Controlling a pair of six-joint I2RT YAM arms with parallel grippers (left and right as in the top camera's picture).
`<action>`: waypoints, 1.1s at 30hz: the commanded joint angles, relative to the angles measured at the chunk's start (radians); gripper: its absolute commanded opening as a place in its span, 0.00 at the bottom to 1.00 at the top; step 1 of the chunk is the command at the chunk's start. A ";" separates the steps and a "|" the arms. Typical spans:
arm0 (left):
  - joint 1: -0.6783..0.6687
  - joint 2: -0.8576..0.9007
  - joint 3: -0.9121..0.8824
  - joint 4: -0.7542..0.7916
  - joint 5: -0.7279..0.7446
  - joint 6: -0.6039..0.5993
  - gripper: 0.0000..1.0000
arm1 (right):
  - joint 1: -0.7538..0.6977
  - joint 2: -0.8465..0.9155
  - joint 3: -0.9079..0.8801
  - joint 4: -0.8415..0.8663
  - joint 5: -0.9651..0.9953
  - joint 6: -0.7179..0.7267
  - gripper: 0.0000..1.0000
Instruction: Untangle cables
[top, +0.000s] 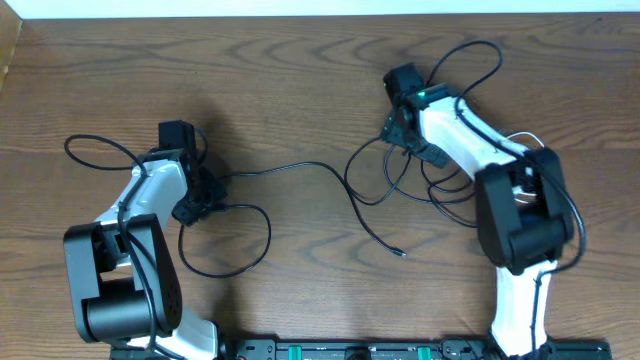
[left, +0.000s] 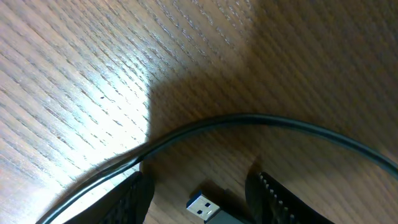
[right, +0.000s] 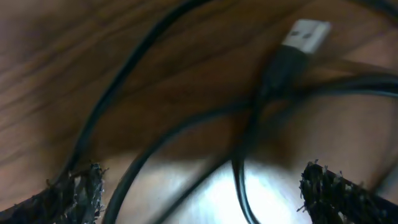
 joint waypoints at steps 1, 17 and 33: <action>0.004 0.011 -0.002 0.000 0.011 -0.009 0.54 | -0.005 0.052 -0.010 0.007 0.025 0.026 0.95; 0.004 0.011 -0.002 0.000 0.011 -0.009 0.54 | -0.040 -0.054 0.057 0.167 -0.324 -0.406 0.01; 0.004 0.011 -0.002 0.000 0.014 -0.009 0.54 | -0.245 -0.372 0.068 0.232 0.223 -0.805 0.01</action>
